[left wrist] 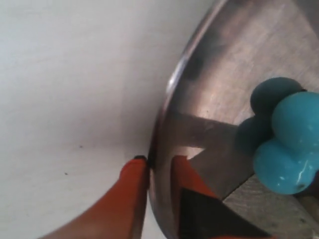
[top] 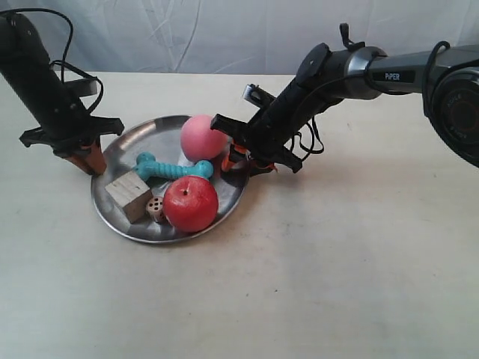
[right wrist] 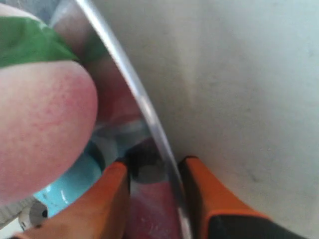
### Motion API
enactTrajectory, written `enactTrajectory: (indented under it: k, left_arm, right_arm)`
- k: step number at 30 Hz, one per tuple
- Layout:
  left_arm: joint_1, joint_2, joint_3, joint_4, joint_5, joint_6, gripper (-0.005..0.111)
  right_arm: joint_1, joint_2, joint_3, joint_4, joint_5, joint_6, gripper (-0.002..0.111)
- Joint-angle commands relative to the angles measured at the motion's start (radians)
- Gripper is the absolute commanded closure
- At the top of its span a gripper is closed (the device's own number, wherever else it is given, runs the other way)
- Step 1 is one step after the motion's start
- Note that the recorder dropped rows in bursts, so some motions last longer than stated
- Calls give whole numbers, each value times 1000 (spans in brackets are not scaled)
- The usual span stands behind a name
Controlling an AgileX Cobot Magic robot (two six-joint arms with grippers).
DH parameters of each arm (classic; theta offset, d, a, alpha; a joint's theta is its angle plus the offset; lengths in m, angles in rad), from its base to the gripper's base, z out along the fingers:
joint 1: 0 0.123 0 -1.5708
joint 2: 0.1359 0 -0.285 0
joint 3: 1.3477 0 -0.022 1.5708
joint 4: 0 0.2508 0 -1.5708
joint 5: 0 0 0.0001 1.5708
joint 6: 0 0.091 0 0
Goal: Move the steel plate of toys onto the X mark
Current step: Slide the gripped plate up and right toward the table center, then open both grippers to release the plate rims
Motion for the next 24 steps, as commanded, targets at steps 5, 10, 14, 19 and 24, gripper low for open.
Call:
enactTrajectory:
  k: [5, 10, 14, 19, 24]
  left_arm:
    - [-32, -14, -5, -165, 62, -24, 63]
    - [-32, -15, -5, -93, 78, -38, 61]
    - [-30, -16, -5, -22, 78, -62, 61]
    - [-8, -31, -5, 25, 76, -83, 61]
    - [24, -45, -5, 47, 67, -85, 61]
  right_arm:
    - [14, -3, -10, 17, -11, 18, 73]
    - [14, -3, -10, -65, 14, 48, 73]
    - [4, -3, -10, -85, 19, 52, 73]
    - [-25, -3, -10, -82, 30, 52, 71]
    - [-61, -7, -10, -89, 39, 52, 66]
